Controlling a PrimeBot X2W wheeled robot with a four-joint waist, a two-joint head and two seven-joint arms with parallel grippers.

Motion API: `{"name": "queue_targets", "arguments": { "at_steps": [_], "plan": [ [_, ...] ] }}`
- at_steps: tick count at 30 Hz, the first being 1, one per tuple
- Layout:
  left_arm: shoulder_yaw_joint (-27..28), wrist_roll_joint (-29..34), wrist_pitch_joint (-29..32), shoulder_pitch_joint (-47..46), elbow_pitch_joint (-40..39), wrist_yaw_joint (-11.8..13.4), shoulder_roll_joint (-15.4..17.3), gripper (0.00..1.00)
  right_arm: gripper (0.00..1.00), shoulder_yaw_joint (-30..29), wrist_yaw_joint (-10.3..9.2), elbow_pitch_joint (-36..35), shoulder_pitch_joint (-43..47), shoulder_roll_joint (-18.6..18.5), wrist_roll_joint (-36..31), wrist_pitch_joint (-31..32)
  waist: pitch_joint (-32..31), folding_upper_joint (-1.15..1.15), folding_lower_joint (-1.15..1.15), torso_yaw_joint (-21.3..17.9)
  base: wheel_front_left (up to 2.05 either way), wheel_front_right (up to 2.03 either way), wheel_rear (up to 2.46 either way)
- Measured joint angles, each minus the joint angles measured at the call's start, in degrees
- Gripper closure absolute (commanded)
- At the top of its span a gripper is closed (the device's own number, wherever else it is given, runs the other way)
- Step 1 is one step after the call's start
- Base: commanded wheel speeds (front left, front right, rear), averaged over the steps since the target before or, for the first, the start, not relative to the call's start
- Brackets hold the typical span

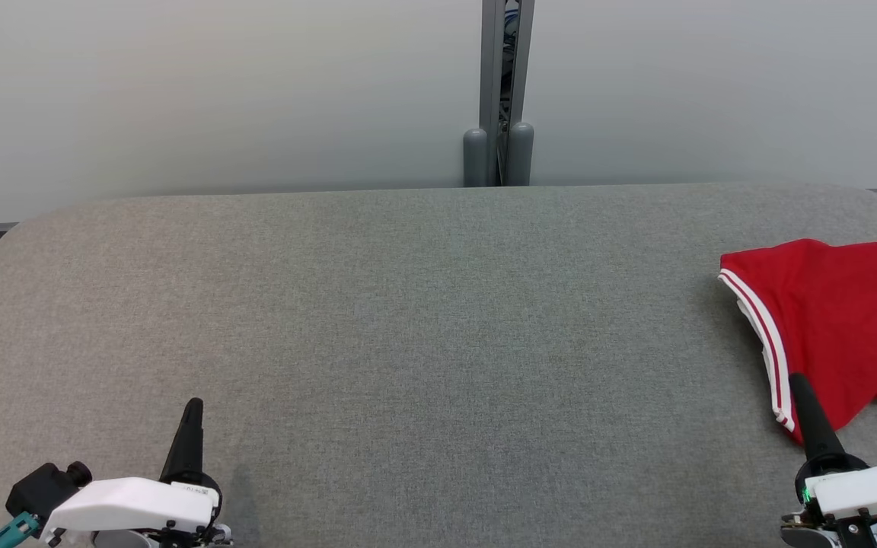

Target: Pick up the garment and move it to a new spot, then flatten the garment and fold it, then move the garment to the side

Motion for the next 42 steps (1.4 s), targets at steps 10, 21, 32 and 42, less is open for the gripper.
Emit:
{"name": "queue_targets", "arguments": {
  "at_steps": [10, 21, 32, 42],
  "plan": [
    [1.58, -3.93, 1.36, -0.94, 0.03, -1.45, -0.80, 1.00, 1.00, -0.38, 0.00, 0.74, -0.89, -0.09, 5.00, 0.70, 0.03, 0.00, 0.00, 0.05, 0.00, 0.00, 0.00],
    [3.35, -8.16, 2.72, -1.91, 0.08, -2.87, -1.63, 1.00, 1.00, -0.78, 0.00, 1.49, -1.99, -0.22, 10.38, 1.83, 0.07, 0.00, 0.00, 0.11, 0.00, 0.00, 0.00],
    [4.99, -12.10, 3.97, -2.51, 0.12, -4.20, -2.48, 1.00, 1.00, -1.10, 0.00, 2.32, -2.93, -0.31, 15.44, 2.60, 0.11, 0.00, 0.00, 0.17, 0.00, 0.00, 0.00],
    [6.36, -15.39, 4.95, -3.25, 0.18, -5.46, -3.11, 1.00, 1.00, -1.35, 0.00, 2.93, -3.72, -0.40, 19.67, 3.45, 0.14, 0.00, 0.00, 0.22, 0.00, 0.00, 0.00]
  ]
}}
